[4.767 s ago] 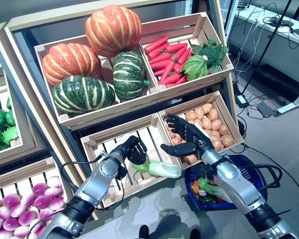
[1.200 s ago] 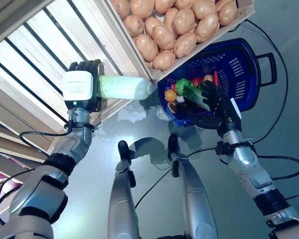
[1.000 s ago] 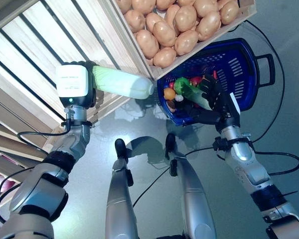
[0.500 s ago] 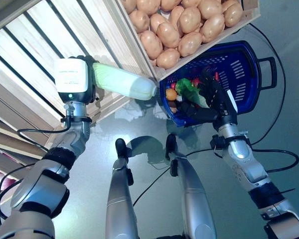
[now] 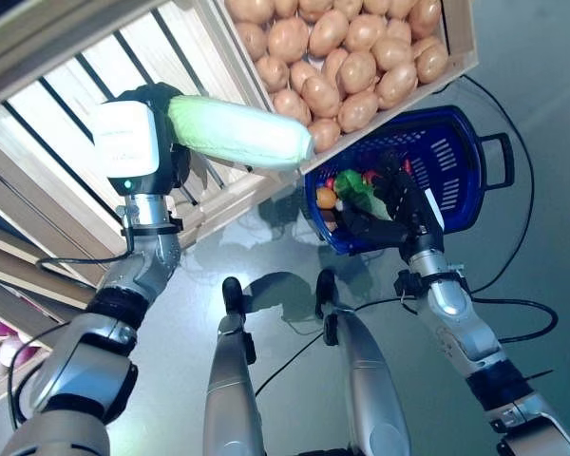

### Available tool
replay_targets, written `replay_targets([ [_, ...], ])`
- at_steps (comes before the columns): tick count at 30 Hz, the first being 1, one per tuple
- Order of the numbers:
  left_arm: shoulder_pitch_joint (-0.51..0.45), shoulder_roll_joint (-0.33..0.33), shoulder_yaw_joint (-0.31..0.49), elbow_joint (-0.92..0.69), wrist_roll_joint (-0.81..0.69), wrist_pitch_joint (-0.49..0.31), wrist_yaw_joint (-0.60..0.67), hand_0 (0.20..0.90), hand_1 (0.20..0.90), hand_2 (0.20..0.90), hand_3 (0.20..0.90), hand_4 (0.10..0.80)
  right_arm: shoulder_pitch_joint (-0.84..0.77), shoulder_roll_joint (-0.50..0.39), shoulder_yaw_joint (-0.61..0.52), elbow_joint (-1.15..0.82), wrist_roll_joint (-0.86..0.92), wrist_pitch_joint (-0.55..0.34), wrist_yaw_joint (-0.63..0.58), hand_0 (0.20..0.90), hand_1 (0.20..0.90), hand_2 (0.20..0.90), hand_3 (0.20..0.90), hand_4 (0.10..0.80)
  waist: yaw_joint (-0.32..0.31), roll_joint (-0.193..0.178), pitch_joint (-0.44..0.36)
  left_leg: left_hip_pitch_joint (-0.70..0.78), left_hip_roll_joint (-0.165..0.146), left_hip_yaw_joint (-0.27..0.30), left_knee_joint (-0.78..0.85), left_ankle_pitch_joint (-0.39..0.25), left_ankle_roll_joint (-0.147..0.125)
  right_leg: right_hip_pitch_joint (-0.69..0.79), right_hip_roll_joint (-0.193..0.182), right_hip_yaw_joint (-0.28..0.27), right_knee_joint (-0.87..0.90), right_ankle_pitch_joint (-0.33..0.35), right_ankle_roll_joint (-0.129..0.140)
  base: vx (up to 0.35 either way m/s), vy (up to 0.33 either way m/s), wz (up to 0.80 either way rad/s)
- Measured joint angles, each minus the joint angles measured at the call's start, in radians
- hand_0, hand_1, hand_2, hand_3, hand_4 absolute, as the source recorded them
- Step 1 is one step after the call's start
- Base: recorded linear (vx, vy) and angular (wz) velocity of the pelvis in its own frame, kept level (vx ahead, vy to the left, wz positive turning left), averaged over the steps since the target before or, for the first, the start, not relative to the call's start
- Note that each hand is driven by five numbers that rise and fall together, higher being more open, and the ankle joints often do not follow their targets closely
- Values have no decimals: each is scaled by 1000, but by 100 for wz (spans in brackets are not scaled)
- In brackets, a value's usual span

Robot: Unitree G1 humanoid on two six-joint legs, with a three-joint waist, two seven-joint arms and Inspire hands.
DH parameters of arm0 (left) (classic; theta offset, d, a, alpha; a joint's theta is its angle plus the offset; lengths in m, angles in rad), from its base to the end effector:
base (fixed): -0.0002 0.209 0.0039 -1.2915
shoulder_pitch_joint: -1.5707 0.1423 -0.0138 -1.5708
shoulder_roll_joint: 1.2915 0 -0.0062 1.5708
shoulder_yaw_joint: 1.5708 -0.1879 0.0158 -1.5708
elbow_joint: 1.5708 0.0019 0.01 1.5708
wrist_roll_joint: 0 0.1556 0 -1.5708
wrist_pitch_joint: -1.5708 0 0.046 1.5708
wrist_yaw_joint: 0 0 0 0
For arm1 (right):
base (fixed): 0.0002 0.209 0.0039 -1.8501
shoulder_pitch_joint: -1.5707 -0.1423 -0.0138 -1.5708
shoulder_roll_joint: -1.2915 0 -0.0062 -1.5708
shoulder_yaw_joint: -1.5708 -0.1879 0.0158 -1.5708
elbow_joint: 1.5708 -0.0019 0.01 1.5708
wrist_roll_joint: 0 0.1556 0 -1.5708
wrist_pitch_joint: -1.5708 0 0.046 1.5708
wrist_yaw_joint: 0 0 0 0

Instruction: Put vegetables into the basket

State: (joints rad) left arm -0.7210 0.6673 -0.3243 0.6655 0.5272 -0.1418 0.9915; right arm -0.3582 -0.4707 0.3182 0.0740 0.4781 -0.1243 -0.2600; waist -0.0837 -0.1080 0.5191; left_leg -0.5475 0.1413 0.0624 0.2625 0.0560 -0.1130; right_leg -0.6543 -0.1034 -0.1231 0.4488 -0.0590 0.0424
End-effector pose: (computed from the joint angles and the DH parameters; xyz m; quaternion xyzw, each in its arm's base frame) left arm 0.3399 0.2450 0.1368 0.5085 -0.3342 0.3382 0.7178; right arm 0.2776 -0.1599 0.1075 -0.0013 -0.1281 0.0437 0.9908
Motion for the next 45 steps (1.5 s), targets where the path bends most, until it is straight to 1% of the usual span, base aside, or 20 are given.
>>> replay_targets([
  [2, 37, -31, 43, -21, -67, -42, 1, 300, 300, 300, 300, 400, 14, 10, -5, 0, 0, 0, 0, 900, 900, 900, 900, 800, 2, 0, 0, 43, 0, 0, -37, 12, 1, 40, 1, -7, -23, 2, -1, 106, -20, 4],
  [4, 97, -71, 87, -61, -146, -83, -1, 300, 300, 300, 300, 400, 44, 20, -5, -1, 0, 0, 0, 900, 900, 900, 900, 800, 8, 1, 0, 96, 0, -4, -73, 20, 0, 91, 1, -22, -47, 3, -2, 104, -10, 7],
  [7, 180, -133, 139, -110, -302, -130, -74, 300, 300, 300, 300, 400, 94, 35, -9, -1, 0, 0, 1, 900, 900, 900, 900, 800, 29, 3, 1, 187, 1, -4, -123, 26, 1, 182, 3, -33, -88, 1, 3, 120, -11, 5],
  [9, 219, -171, 154, -154, -449, -133, -177, 300, 300, 300, 300, 400, 118, 49, -24, -3, 0, 0, 4, 900, 900, 900, 900, 800, 48, 5, 0, 239, 0, -5, -151, 28, 4, 239, 3, -46, -122, 3, 9, 132, -11, 7],
  [11, 257, -203, 163, -202, -534, -133, -251, 300, 300, 300, 300, 400, 129, 55, -36, -3, 0, 0, 9, 900, 900, 900, 900, 800, 54, 8, 0, 273, -1, -7, -179, 34, 9, 281, 2, -52, -157, 9, 18, 125, 4, 10],
  [12, 285, -218, 163, -232, -585, -133, -308, 300, 300, 300, 300, 400, 134, 57, -44, -4, 0, 0, 18, 900, 900, 900, 900, 800, 62, 9, 0, 294, -3, -7, -195, 37, 13, 305, 2, -52, -178, 14, 24, 115, 8, 6],
  [15, 337, -241, 138, -271, -653, -126, -424, 300, 300, 300, 300, 400, 153, 61, -68, -10, 0, 0, 62, 900, 900, 900, 900, 800, 71, 17, -3, 338, -9, -7, -226, 40, 20, 361, 0, -55, -230, 25, 38, 150, 17, 8],
  [18, 372, -250, 112, -302, -662, -84, -507, 300, 300, 300, 300, 400, 162, 59, -79, -17, 3, -1, 132, 900, 900, 900, 900, 800, 73, 36, -4, 388, -18, -6, -265, 46, 29, 430, 1, -60, -308, 57, 48, 136, 13, 2],
  [20, 376, -254, 83, -309, -672, -48, -566, 300, 300, 300, 300, 400, 176, 54, -78, -43, 4, -1, 190, 900, 900, 900, 900, 800, 73, 49, -11, 440, -24, -5, -292, 46, 31, 503, 0, -77, -373, 73, 58, 143, -5, 7],
  [25, 378, -254, 72, -350, -681, 17, -651, 300, 300, 300, 300, 400, 158, 23, -76, -132, 3, -1, 304, 900, 900, 900, 900, 800, 78, 63, -25, 516, -25, -5, -337, 44, 33, 605, 12, -81, -468, 99, 64, 144, -11, 3],
  [30, 382, -253, 34, -350, -677, 72, -698, 300, 300, 300, 300, 400, 123, -9, -63, -183, 4, 17, 339, 900, 900, 900, 900, 800, 95, 78, -67, 546, -25, -5, -350, 44, 33, 655, 18, -83, -523, 114, 64, 94, -22, 1],
  [32, 382, -253, 16, -350, -677, 82, -707, 300, 300, 300, 300, 400, 100, -16, -58, -184, 5, 44, 364, 900, 900, 900, 900, 800, 99, 79, -72, 556, -25, -5, -350, 44, 33, 670, 19, -83, -534, 120, 64, 59, -30, -2],
  [34, 383, -254, 5, -349, -674, 107, -719, 300, 300, 300, 300, 400, 73, -27, -31, -185, 15, 89, 376, 900, 900, 900, 900, 800, 102, 78, -84, 560, -25, -7, -350, 44, 33, 675, 20, -83, -536, 123, 64, 86, -30, 0],
  [36, 394, -254, -5, -348, -655, 115, -727, 300, 300, 300, 300, 400, 70, -29, -15, -187, 43, 125, 393, 900, 900, 900, 900, 800, 103, 78, -96, 566, -25, -7, -351, 43, 33, 682, 20, -85, -536, 123, 64, 60, -19, 2],
  [39, 422, -253, -14, -338, -627, 128, -756, 300, 300, 300, 300, 400, 79, -28, 12, -189, 52, 182, 406, 900, 900, 900, 900, 800, 108, 78, -140, 568, -25, -8, -351, 41, 35, 685, 19, -85, -537, 124, 65, 55, -11, 2],
  [45, 471, -243, -16, -325, -556, 134, -797, 300, 300, 300, 300, 400, 107, -28, 17, -190, 91, 233, 406, 900, 900, 900, 900, 800, 115, 75, -226, 569, -27, -9, -351, 41, 36, 688, 15, -87, -537, 124, 65, 6, 0, 0],
])
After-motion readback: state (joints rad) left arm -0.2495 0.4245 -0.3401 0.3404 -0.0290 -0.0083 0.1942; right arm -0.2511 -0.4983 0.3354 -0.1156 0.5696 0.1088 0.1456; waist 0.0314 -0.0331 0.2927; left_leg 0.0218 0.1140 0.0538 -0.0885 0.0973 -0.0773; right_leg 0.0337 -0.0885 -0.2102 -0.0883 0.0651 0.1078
